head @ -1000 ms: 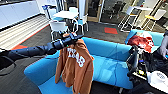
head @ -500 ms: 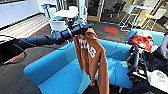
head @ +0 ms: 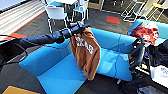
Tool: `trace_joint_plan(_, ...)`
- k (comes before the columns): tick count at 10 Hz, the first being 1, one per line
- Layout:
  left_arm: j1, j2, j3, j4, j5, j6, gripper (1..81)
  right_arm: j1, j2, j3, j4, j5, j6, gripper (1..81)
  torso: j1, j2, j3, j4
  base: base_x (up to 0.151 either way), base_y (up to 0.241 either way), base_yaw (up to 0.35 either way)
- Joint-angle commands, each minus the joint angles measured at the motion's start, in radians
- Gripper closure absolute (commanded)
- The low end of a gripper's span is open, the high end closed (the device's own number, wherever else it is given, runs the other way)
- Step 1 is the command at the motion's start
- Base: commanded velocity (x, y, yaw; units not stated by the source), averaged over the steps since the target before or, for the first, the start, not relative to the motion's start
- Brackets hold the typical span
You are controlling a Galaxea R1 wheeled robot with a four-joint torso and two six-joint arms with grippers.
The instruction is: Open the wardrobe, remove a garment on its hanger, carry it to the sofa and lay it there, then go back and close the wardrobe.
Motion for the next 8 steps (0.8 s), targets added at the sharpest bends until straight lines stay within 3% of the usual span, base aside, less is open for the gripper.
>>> trace_joint_plan(1, -0.148, 0.05, 0.031, -0.02, -0.112, -0.007, 81.1, -0.017, -0.001, 0.006, 0.002, -0.064, -0.001, 1.0, 0.0, 0.0, 0.001, 0.0, 0.0, 0.0, 0.0)
trace_joint_plan(3, -0.044, 0.056, 0.0, 0.0, -0.107, 0.002, 81.1, -0.019, -0.001, 0.006, 0.0, -0.062, -0.001, 1.0, 0.0, 0.0, -0.006, 0.0, 0.0, 0.0, 0.0)
trace_joint_plan(8, 0.135, -0.009, -0.089, 0.161, -0.107, 0.001, 81.1, -0.025, -0.001, 0.003, 0.0, -0.054, 0.0, 1.0, 0.0, 0.0, -0.005, 0.0, 0.0, 0.0, 0.0)
